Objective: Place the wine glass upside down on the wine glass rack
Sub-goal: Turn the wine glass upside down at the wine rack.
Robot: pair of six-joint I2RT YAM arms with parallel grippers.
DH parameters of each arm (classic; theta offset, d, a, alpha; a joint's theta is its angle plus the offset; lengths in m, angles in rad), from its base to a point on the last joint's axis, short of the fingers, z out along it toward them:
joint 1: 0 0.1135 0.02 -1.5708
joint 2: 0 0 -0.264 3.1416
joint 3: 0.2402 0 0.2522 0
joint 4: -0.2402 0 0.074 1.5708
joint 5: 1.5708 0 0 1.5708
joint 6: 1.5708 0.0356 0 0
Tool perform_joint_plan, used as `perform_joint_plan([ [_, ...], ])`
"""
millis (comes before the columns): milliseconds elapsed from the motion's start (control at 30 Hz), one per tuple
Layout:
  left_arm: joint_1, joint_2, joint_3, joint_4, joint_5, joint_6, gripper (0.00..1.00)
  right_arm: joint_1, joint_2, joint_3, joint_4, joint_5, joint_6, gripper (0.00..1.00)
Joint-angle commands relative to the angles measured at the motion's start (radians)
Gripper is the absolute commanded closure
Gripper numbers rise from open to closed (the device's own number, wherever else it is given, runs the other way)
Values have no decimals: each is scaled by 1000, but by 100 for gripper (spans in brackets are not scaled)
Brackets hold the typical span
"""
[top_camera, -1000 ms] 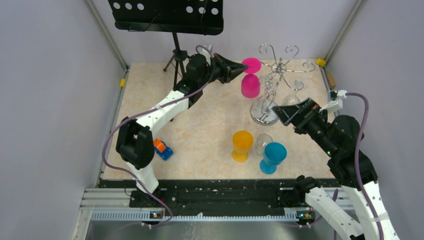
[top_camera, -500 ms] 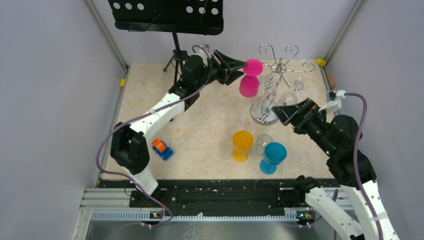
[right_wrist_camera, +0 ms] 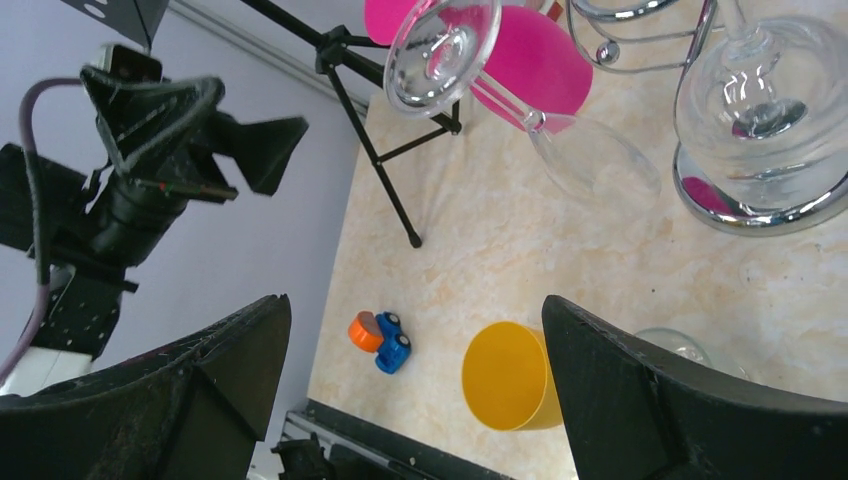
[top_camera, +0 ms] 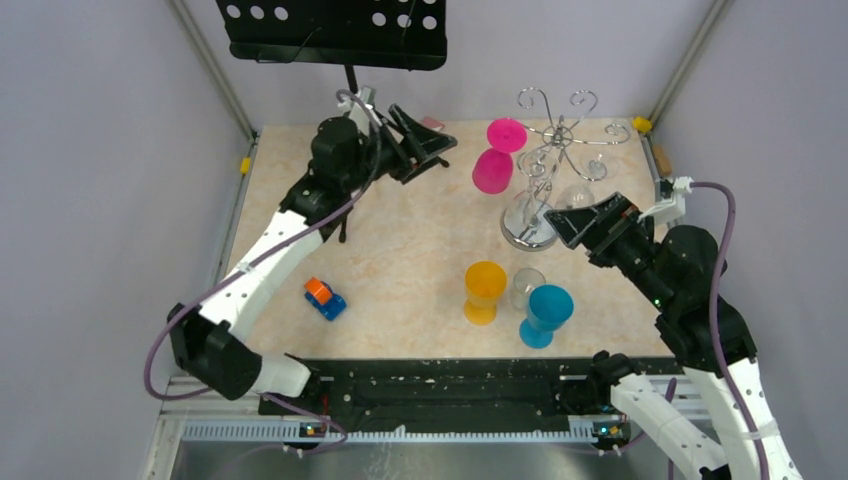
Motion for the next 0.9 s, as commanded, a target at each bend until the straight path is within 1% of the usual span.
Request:
perform_joint_plan([
  [0,43,-155,-49,-228,-42,276,19,-3,26,89,-29,21,-32,2],
  [167,63,-318,-158,-420,-111,496,17,-3,55,135,-67,16,-49,2],
  [267,65,-415,-252,-483,-139,576,16,-3,93,183,-93,8,-68,2],
  [333,65,-484,-314,-516,-160,612,13,-3,127,228,-124,0,-88,2],
  [467,65,-573,-426,-555,-191,638,9,-3,208,319,-179,-3,-133,2],
  [567,65,-604,-496,-567,-170,642,7,-3,281,403,-214,24,-186,2],
  [633,65,-615,-525,-579,-147,653,6,-3,350,477,-243,54,-237,4],
  [733,65,-632,-553,-605,-152,637,3,-3,444,586,-294,98,-313,6],
  [867,65,-667,-600,-592,-122,647,3,-3,535,698,-304,174,-378,8],
])
